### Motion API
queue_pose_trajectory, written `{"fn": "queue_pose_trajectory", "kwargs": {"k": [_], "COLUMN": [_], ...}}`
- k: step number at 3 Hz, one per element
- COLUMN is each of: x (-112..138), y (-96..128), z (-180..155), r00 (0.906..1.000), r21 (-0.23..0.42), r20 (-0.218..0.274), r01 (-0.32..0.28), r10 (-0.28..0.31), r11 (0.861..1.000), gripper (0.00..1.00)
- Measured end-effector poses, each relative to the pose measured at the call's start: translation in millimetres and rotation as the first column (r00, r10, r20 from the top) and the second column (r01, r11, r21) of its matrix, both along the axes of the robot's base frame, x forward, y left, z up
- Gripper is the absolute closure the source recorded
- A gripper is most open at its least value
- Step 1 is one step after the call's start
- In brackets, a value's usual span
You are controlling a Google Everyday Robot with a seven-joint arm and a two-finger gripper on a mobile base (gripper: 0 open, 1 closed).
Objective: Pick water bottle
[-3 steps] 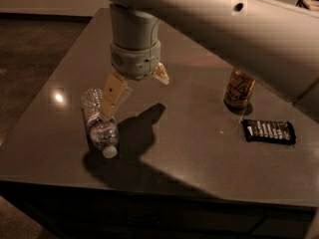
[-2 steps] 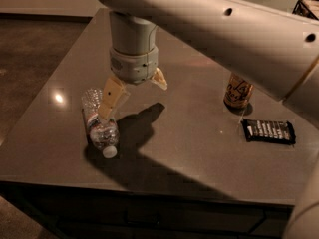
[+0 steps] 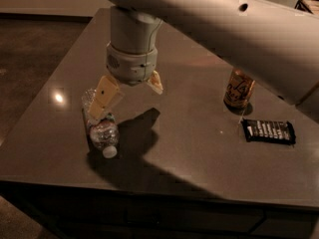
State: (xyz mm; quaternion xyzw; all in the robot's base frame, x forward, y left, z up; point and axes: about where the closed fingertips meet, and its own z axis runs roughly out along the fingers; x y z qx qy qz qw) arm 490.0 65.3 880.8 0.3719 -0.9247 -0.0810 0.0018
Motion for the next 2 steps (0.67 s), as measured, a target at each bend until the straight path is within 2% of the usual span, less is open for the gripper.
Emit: {"fn": "queue_pose_trajectory", "kwargs": {"k": [2], "x": [-10], "y": [23], "z": [-12], "r00": [0.9996], "r21": [-0.039], "r20": [-0.007], "r01": [-0.027], "r10": [0.027], "r11": [0.999], "gripper": [0.00]}}
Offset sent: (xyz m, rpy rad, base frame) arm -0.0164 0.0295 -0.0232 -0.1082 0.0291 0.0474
